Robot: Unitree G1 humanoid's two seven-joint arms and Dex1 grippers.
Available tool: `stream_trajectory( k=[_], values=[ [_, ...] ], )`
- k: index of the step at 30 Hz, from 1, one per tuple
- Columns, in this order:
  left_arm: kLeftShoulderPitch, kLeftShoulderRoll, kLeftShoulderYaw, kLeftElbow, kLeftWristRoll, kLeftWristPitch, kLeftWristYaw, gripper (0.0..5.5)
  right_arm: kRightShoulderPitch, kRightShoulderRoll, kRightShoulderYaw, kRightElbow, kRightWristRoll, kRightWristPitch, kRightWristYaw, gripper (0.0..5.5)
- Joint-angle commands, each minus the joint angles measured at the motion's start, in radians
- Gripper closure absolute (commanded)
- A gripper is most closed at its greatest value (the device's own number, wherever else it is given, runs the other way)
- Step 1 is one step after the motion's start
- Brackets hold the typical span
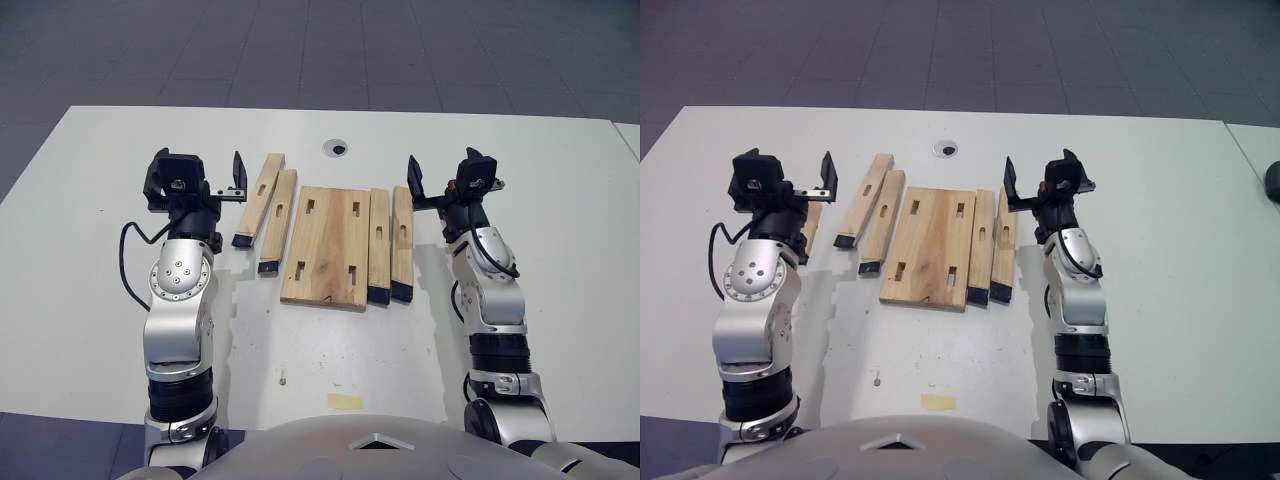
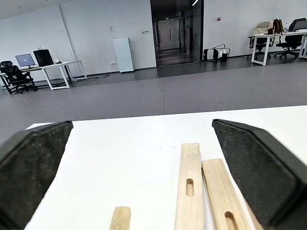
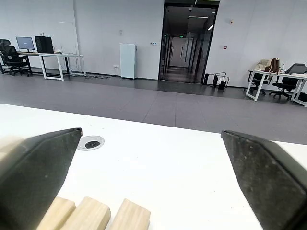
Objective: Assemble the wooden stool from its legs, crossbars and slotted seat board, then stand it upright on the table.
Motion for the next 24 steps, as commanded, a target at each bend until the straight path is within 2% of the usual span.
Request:
stream_trajectory(
  k=[1, 7, 10, 16, 24],
  values=[
    [-0.017, 0.037, 0.041, 0.028, -0.025, -0.003, -0.036, 0.10, 0.002, 0.003, -0.009, -0.022, 0.008, 0.007, -0.007, 0.12],
    [0.150, 0.134, 0.163, 0.125, -0.126, 0.107, -0.178, 0.10, 0.122, 0.019, -0.067, -0.073, 0.011, -0.008, -0.066, 0.12],
    [0.152, 0.156, 0.210, 0.238, -0.182, 0.132, -0.228, 0.10, 0.128, 0.025, -0.071, -0.080, 0.010, -0.010, -0.078, 0.12],
    [0.129, 0.232, 0.184, 0.403, -0.184, 0.153, -0.298, 0.10, 0.096, 0.020, -0.081, -0.062, 0.008, -0.015, -0.089, 0.12],
    [0.112, 0.310, 0.119, 0.530, -0.158, 0.139, -0.324, 1.39, 0.124, 0.047, -0.061, -0.077, 0.001, -0.017, -0.101, 0.10]
  ],
)
